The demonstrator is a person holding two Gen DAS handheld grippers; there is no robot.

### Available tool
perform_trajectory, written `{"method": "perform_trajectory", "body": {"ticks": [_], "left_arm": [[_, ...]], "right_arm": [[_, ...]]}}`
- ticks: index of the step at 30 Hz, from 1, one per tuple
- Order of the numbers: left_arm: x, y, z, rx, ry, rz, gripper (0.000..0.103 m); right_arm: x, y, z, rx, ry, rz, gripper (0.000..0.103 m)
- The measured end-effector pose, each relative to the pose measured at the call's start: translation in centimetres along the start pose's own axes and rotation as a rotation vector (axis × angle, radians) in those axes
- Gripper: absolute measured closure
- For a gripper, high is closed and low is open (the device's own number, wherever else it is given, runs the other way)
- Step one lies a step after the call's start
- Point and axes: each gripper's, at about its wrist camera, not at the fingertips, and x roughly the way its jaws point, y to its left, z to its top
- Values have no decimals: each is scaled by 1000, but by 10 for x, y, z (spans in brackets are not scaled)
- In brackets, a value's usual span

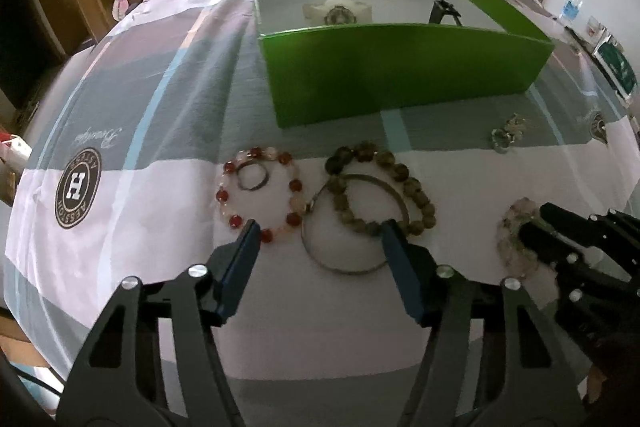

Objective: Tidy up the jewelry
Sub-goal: 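Grasp the pink bead bracelet with the right tool while the left tool grasps the dark bead bracelet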

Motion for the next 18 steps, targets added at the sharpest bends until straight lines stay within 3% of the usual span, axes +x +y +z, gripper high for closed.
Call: {"method": "perform_trajectory", "body": {"ticks": [2,4,15,18], "left_arm": [[3,-1,2,7,2,-1,58],[3,0,4,-1,3,-18,86],[-36,19,20,-41,-103,-26,91],[-29,15,23,-32,-86,-25,77]], "right_arm": [[-1,-4,3,18,-12,11,90],[-6,-7,5,27,-37,7,94],[-39,-18,27,67,-178,-4,95],[-29,-16,26,70,-153,9,95]]}}
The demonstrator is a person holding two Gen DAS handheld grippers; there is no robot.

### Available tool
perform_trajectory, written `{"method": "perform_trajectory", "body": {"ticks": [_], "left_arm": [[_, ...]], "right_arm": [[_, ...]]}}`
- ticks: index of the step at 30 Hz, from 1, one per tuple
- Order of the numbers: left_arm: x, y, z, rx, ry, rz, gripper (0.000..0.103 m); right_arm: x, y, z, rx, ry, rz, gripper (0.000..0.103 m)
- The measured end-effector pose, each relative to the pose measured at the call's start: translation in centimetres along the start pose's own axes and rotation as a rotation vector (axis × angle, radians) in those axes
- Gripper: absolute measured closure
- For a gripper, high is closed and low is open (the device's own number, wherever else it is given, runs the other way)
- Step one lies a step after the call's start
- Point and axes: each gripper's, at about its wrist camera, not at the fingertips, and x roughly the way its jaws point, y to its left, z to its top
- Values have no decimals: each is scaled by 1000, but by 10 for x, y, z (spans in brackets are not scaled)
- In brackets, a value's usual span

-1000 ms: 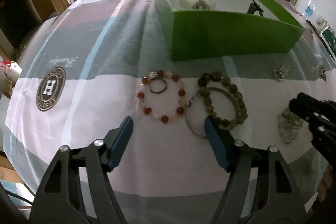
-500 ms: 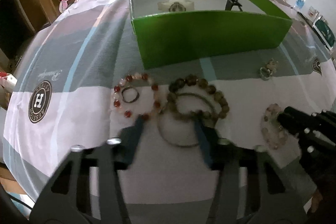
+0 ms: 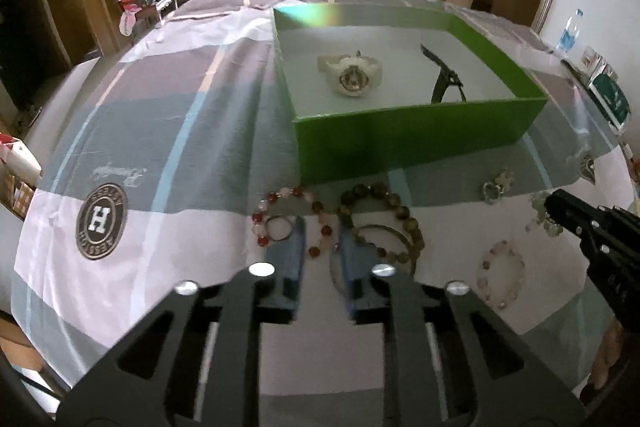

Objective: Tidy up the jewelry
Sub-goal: 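Grasp the pink bead bracelet with the right tool while the left tool grasps the dark bead bracelet, then carry both bracelets into the green box and open both tools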

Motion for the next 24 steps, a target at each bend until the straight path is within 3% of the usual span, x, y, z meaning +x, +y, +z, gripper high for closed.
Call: {"method": "perform_trajectory", "body": {"ticks": [10,13,14,24], "left_arm": [[55,-15,14,46,84,51,75],[55,-17,13,51,93,26,92],[53,-17,13,52,92,19,92],[-5,-12,31,35,-49,-55,92]], "right_arm": [[20,1,-14,4,63,24,95],[23,-1,-14,9,65,25,95],[22,-1,-12,11,59,24,95],[-5,7,19,-16,-78,30,95]]}}
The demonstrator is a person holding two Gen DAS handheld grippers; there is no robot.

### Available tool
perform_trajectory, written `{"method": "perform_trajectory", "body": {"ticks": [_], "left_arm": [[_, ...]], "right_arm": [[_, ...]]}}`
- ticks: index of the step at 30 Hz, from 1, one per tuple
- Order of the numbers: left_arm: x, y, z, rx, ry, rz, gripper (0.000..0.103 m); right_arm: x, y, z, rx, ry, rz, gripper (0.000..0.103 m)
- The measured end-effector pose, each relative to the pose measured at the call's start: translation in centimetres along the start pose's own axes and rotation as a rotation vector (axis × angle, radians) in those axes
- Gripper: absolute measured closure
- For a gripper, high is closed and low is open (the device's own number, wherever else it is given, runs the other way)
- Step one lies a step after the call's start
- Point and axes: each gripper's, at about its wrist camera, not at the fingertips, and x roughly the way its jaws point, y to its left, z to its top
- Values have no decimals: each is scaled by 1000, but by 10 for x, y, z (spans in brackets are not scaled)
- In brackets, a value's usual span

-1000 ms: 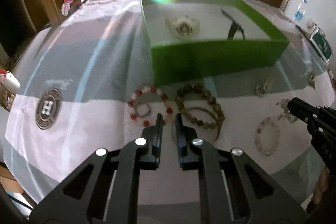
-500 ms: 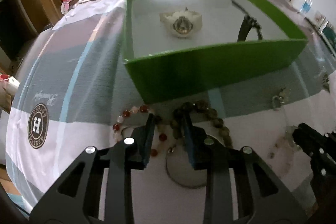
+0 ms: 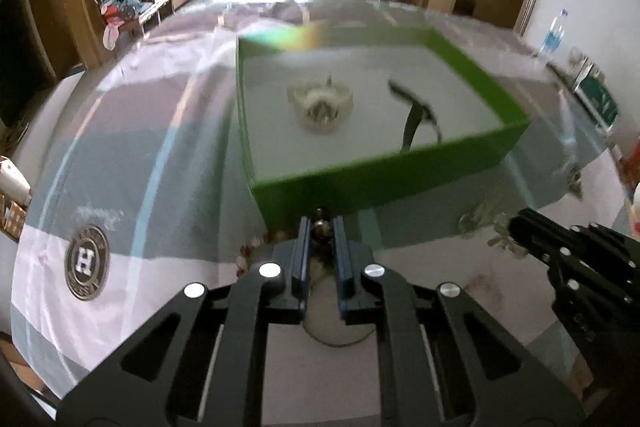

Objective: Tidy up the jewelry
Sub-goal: 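Carry both bracelets into the green box and open both tools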

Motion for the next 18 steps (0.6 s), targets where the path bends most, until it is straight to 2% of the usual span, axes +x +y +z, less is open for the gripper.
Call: {"method": "perform_trajectory", "body": {"ticks": [3,7,14,18], "left_arm": [[-12,3,11,-15,-42,-10,92],[-22,8,24,-84,-103,-39,92],[-5,22,40,-205,-136,-115,92],[-12,35,48,-293,-197,-170,92]], "right_arm": [[-7,3,15,1,-55,2,95],[-7,8,30,-6,-124,-7,95],[16,24,49,-34,-223,-44,95],[16,29,57,-54,-309,-69,95]]}}
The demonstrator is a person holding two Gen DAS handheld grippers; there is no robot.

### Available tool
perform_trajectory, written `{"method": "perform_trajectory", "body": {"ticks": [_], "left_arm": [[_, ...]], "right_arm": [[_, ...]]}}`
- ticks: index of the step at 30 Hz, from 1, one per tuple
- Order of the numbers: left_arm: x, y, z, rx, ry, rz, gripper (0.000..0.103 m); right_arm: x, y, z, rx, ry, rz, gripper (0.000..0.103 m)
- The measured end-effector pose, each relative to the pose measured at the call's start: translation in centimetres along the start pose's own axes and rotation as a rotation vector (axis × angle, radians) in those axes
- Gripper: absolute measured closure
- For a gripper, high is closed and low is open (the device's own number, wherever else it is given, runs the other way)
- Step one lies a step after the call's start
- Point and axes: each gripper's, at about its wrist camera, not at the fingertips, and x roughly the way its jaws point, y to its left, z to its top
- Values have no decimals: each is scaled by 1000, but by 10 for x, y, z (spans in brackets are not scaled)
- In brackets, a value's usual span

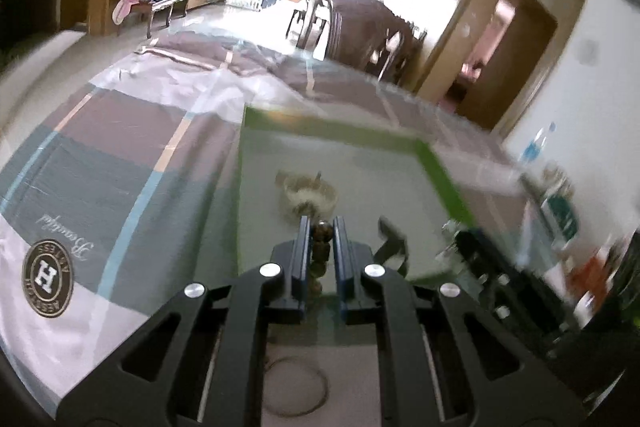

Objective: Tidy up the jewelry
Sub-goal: 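Carry both bracelets into the green box and open both tools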

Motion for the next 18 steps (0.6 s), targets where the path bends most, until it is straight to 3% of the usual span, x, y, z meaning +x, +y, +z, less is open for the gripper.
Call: {"method": "perform_trajectory", "body": {"ticks": [5,11,15,17,18], "left_arm": [[-5,0,14,-42,-56,-13,92],[32,4,4,-10,40,52,91],[37,4,-2,11,67,68,70],[32,3,-4,26,53,88,65],[30,3,-4,33,45,99,62]], "right_arm": [[9,3,2,-20,-20,2,95],[39,2,-8,-14,93,15,93],[33,-4,-6,-24,95,-26,73],[23,-6,-5,-54,46,-95,47],[15,-8,-5,-73,10,-163,43]]}}
